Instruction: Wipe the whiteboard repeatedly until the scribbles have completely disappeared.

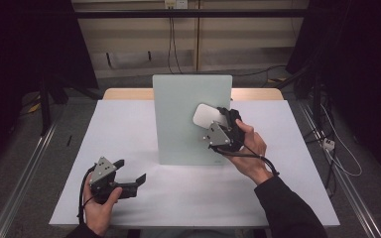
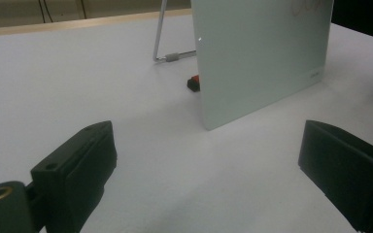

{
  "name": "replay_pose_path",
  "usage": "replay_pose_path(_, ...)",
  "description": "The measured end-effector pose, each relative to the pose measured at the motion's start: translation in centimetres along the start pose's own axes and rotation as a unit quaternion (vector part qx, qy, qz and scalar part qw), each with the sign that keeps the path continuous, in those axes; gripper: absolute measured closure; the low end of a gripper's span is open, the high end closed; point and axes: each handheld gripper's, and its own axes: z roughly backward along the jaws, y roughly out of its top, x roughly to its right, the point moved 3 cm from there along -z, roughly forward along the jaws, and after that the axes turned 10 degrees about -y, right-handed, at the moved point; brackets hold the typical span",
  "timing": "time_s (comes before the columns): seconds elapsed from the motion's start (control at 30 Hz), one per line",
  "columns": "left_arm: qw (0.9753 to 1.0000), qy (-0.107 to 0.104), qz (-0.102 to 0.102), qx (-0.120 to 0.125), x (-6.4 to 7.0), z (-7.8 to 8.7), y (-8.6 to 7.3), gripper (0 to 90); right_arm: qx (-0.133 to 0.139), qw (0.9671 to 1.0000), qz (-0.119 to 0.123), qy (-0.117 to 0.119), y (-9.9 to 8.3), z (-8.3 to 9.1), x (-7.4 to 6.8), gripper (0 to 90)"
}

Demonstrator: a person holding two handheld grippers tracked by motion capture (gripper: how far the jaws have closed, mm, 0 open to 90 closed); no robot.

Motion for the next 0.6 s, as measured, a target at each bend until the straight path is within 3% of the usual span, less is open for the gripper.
replay_pose_path(0.13,1.0,0.0,0.0,-0.001,0.0,0.0,0.0,6.4,0.0,0.9999,-0.01,-0.01,0.2,-0.2,0.8,31.5)
replay_pose_path(0.23,1.0,0.0,0.0,0.0,0.0,0.0,0.0,6.4,-0.001,0.9999,-0.008,-0.012,0.2,-0.1,0.5,31.5)
replay_pose_path(0.6,1.0,-0.001,-0.001,-0.001,0.0,-0.1,0.0,6.4,0.002,0.9993,0.017,0.033,-0.5,0.6,-4.5,31.5)
